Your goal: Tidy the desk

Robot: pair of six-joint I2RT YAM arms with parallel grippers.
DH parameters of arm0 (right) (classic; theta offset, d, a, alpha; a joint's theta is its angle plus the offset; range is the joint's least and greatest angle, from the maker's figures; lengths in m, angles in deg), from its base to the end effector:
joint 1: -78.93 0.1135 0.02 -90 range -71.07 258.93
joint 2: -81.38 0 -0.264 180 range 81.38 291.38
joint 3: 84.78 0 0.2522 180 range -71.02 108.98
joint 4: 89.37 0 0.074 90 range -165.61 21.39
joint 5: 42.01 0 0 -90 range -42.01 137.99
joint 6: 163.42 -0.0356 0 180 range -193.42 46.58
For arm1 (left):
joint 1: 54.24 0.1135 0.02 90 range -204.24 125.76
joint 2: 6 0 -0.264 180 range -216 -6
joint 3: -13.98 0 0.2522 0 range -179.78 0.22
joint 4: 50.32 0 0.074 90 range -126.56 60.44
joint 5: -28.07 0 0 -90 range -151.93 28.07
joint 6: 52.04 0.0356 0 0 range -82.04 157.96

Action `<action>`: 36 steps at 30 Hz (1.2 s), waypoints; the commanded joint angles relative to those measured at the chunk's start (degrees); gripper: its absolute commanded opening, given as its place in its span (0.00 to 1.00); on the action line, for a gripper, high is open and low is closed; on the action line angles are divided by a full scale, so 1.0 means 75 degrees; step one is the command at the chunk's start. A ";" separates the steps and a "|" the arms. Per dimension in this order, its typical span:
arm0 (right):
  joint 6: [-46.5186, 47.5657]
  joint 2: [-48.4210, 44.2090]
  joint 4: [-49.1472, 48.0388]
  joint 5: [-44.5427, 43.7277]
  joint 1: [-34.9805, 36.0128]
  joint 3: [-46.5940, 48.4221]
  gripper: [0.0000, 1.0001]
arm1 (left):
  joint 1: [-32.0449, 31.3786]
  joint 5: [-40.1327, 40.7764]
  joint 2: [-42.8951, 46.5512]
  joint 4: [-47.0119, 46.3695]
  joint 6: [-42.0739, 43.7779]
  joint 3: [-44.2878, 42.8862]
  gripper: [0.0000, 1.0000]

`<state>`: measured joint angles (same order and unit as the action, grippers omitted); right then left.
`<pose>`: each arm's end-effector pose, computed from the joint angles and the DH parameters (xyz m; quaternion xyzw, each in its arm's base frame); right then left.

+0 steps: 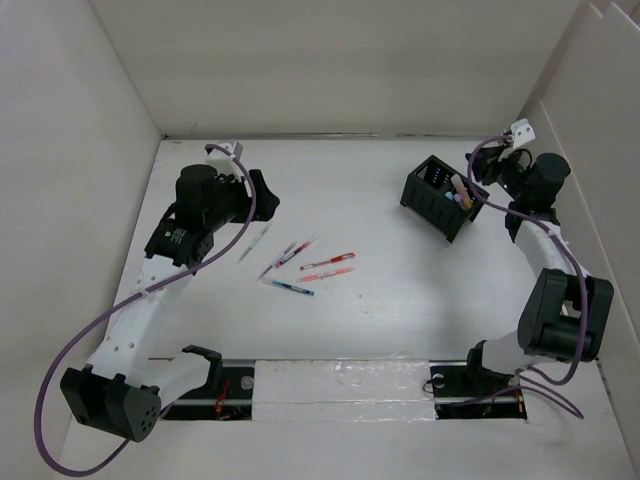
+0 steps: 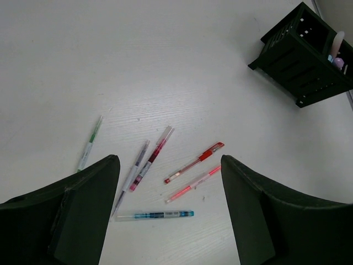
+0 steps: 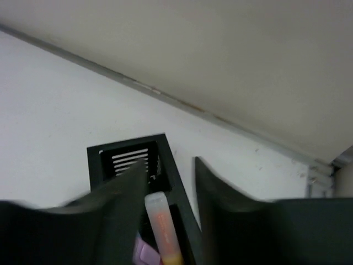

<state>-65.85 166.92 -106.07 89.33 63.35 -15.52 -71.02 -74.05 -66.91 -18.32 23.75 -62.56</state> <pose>0.3360 -0.0693 0.3067 -0.2039 0.6750 0.1104 0.7004 0.2266 -0.0761 0.3815 0.0811 0.7945 -0.2406 0.5516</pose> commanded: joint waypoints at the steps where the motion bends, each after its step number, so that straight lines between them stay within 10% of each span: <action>1: 0.0991 -0.0833 0.0918 -0.0367 0.0750 0.0486 0.33 | -0.0002 -0.0224 0.0093 -0.0323 -0.0061 -0.0534 0.70; 5: 0.2372 -0.1023 0.2800 -0.1255 0.2830 0.0742 0.00 | -0.0002 -0.0073 0.0198 -0.0124 -0.0306 -0.0734 0.70; 14: 0.4111 0.0792 0.5268 -0.2383 0.6387 0.2101 0.00 | -0.0002 0.0806 0.0773 0.0099 -0.1174 -0.2209 0.69; 22: 0.5737 0.3967 0.8134 -0.2313 0.7946 0.6094 0.33 | -0.0002 0.0749 0.1077 -0.0380 -0.1936 -0.3171 0.69; 31: 0.6654 0.7306 1.0341 -0.3063 0.8826 1.1191 0.49 | -0.0083 0.0526 0.1078 -0.0335 -0.2194 -0.3499 0.69; 36: 0.6666 0.7591 0.9898 -0.3063 0.9049 1.1560 0.59 | -0.0166 0.0479 0.0715 -0.0428 -0.2171 -0.3699 0.69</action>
<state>-17.67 224.42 -33.16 66.80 130.91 67.41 -71.83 -69.24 -60.33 -19.09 8.14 -88.09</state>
